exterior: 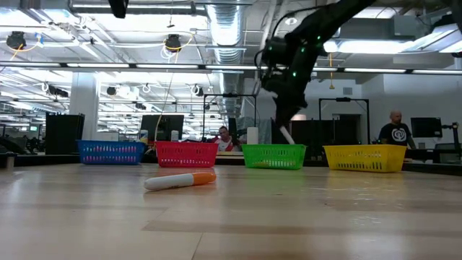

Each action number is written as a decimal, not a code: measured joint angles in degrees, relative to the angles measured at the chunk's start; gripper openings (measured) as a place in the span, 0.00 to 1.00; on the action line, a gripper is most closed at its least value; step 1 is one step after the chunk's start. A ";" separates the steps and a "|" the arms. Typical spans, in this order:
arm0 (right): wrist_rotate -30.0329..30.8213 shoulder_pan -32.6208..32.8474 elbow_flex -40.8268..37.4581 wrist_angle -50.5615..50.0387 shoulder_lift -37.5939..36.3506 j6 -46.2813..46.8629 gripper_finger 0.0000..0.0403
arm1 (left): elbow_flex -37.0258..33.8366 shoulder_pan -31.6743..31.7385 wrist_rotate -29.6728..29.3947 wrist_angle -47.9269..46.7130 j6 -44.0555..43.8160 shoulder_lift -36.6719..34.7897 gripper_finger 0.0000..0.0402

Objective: Pick & Place Markers
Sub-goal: Put the small pink highlighter pen into the green bin, then put the small orange highlighter pen into the green bin

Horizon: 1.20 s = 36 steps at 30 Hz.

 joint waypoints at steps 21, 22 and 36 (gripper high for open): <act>0.58 -0.02 0.46 -4.99 -1.28 0.89 0.53 | -0.33 1.41 -0.04 -0.77 3.04 5.09 0.38; 0.56 0.07 0.46 -4.83 -2.60 1.28 0.54 | -0.33 1.77 -0.06 -0.64 2.90 6.21 0.38; 0.66 5.03 -1.09 7.79 -28.26 5.09 0.54 | -0.33 2.79 0.73 -0.37 -13.94 27.79 0.38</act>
